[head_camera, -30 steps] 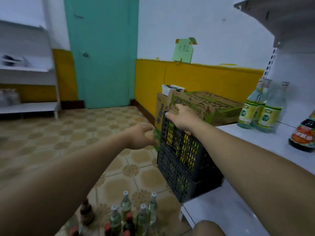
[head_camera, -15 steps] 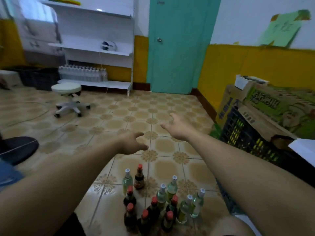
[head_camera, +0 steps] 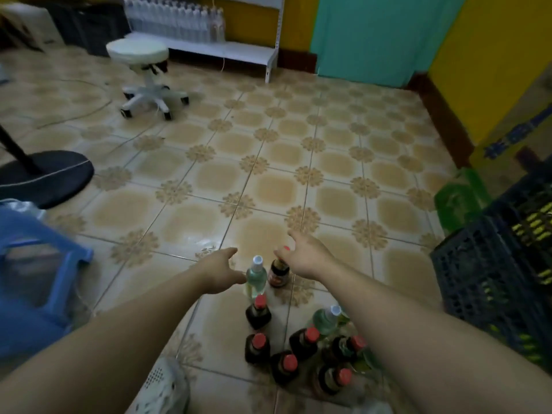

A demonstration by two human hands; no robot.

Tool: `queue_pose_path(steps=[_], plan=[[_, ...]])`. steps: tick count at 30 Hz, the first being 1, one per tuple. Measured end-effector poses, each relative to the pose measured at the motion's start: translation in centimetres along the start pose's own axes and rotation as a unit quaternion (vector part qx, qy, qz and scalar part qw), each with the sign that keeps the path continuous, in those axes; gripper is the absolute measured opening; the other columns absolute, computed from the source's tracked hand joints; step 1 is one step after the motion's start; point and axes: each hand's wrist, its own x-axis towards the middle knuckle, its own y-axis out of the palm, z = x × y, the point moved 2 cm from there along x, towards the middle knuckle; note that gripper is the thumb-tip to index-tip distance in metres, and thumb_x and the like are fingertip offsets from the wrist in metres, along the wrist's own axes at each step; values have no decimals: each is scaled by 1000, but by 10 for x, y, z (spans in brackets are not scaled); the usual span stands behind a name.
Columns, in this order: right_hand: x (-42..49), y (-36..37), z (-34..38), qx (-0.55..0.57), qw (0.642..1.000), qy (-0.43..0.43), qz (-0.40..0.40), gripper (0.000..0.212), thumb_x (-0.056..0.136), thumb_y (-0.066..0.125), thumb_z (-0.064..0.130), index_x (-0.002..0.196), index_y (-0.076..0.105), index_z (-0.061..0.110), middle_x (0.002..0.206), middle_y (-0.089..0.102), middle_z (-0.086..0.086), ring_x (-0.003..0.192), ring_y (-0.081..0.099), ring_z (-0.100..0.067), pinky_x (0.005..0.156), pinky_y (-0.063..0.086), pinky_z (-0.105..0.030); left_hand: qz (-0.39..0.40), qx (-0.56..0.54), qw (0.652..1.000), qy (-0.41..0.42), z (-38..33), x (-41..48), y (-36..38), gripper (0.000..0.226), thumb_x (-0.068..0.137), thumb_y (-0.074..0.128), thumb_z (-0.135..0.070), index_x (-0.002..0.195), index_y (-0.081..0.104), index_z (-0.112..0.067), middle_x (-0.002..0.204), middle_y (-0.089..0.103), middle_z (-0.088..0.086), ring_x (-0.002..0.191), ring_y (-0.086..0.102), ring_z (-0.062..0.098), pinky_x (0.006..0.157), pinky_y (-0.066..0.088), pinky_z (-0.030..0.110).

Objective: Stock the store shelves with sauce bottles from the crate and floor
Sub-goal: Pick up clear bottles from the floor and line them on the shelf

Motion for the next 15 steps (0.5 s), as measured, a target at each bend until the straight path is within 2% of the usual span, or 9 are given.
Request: queue_pose_path(steps=[4,8,12,15], plan=[[59,55,-18,5,999,-1,42,75,92,48,57,151,25,17,150,38,-9,131,44,-28,104,40,-37,23,-14,999,-33,32,65,36,84,83,70,-33,151,23,-16,156,26,7,140,31,26,110,30,34],[112,102,-32,1,997,10,79,73,93,49,55,150,27,17,149,40,-11,131,44,-31,97,40,-37,58,-33,996,-53,57,121,73,85,84,70,-30,151,20,-14,157,24,6,141,29,24,110,29,32],[146,136,-38,42,994,12,102,46,95,54,42,133,43,20,128,54,-11,111,54,-30,80,43,-34,76,-63,992,-82,79,159,107,86,85,69,-25,152,16,-15,158,22,7,142,27,25,109,30,32],[156,149,-39,78,994,-1,78,31,95,56,38,119,48,20,104,59,-7,96,58,-29,79,48,-39,93,-81,988,-88,87,170,126,85,86,67,-21,152,15,-17,154,31,9,137,36,27,103,34,31]])
